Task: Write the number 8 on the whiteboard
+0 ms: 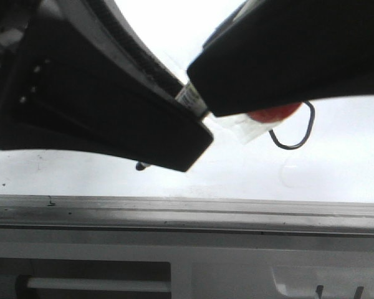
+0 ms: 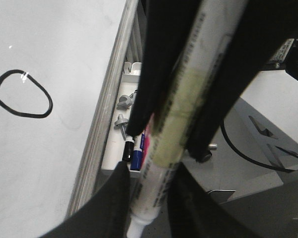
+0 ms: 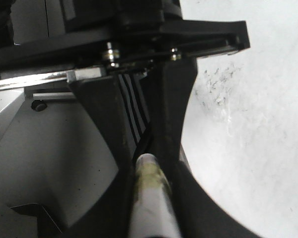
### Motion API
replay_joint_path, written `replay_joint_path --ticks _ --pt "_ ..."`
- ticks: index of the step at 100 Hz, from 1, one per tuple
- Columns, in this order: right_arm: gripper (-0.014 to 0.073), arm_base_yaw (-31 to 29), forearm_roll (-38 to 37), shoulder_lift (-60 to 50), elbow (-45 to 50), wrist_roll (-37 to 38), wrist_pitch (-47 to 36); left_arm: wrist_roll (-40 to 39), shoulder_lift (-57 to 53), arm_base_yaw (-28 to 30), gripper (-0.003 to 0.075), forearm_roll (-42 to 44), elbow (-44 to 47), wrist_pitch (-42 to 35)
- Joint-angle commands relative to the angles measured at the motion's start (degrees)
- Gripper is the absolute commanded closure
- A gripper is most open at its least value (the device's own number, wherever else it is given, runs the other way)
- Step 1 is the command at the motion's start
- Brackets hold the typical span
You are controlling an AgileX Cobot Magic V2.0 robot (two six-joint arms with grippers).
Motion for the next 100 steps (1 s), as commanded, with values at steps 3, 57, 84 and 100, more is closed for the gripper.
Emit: replay_joint_path --ticks 3,57,84,100 --pt "0.0664 0.07 0.54 -0.07 -1.43 -0.11 -3.24 -0.15 -0.95 -0.20 0.0671 -1.57 -1.93 -2.13" --pt "0.0561 0.07 1.97 -0.07 -1.43 -0.11 -4.37 -0.28 -0.95 -0.20 0.0741 -2.32 -1.82 -3.52" --pt "0.0118 -0.29 2.10 -1.06 -1.43 -0.11 -4.24 -0.28 -0.95 -0.20 0.0741 -9.28 -0.40 -3.52" --pt "0.0115 -0.81 2.10 -5.00 -1.43 0.13 -4.15 -0.28 -1.08 -0.20 0.0741 -15.28 2.98 -4.47"
